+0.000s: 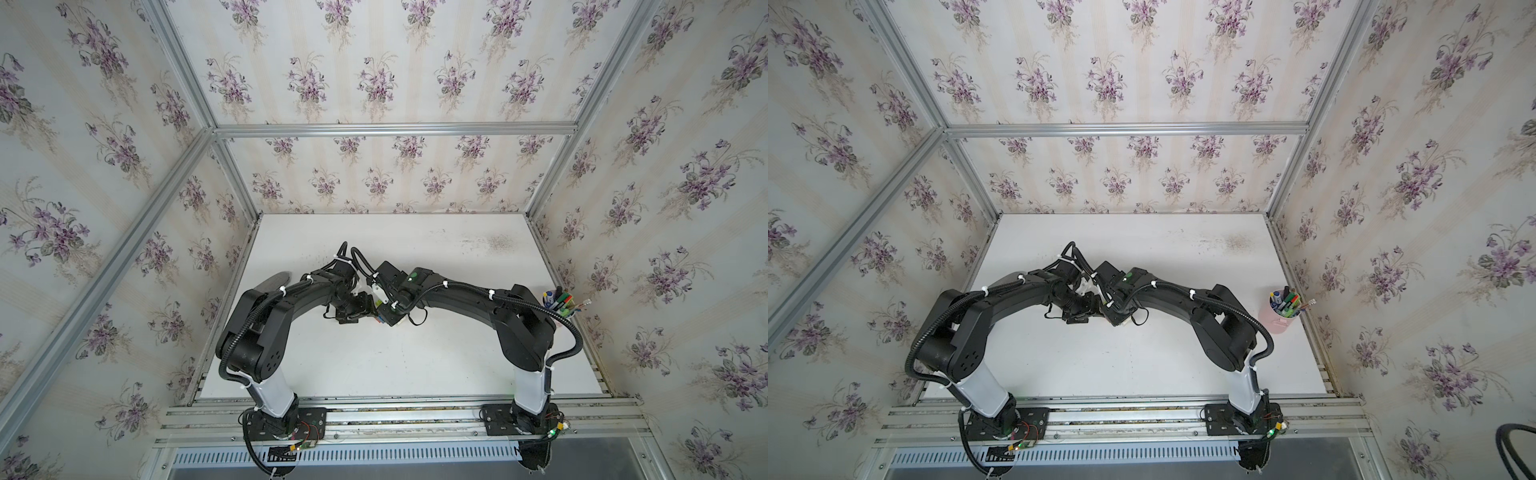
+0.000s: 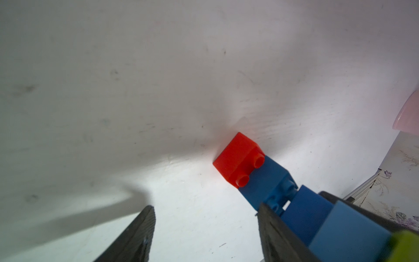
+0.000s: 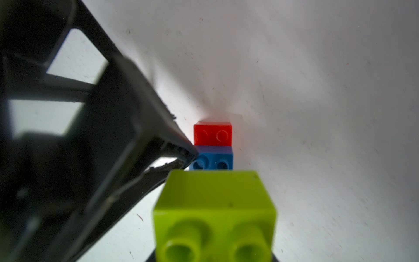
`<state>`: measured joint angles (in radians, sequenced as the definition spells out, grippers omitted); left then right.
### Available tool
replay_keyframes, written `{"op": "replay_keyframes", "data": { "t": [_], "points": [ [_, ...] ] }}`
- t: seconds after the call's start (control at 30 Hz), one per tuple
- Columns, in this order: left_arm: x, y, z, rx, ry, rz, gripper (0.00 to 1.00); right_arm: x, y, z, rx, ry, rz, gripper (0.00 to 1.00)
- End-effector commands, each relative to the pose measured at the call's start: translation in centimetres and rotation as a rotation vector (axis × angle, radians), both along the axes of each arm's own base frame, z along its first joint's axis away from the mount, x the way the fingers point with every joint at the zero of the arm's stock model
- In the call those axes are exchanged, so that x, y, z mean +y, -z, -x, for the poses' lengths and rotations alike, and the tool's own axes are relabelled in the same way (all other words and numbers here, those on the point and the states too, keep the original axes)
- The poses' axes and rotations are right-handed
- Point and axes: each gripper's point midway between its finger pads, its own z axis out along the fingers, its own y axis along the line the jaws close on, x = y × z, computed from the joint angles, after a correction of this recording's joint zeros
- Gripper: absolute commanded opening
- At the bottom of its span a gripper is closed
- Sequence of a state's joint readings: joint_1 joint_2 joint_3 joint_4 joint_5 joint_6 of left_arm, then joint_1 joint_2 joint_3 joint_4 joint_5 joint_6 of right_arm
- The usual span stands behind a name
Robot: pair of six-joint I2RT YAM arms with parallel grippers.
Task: Assemble the letter y with lego
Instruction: Assemble the lego brick with the lego brick.
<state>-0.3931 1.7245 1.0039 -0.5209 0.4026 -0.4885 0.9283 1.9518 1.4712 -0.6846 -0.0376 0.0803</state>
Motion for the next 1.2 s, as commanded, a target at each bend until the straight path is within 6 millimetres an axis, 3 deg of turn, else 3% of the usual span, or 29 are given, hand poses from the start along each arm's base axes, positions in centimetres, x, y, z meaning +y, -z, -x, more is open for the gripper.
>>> {"op": "replay_keyframes", "data": {
  "t": [0.0,1.17],
  "points": [
    [1.5,1.1,0.8,0.029,-0.009,-0.088,0.72,-0.3,0.6,0.3,0.012,-0.004,0.027,0.23],
    [1.5,1.3,1.1,0.037,-0.014,-0.081,0.72,-1.0,1.9,-0.3,0.029,0.033,0.178,0.22]
  ]
}}
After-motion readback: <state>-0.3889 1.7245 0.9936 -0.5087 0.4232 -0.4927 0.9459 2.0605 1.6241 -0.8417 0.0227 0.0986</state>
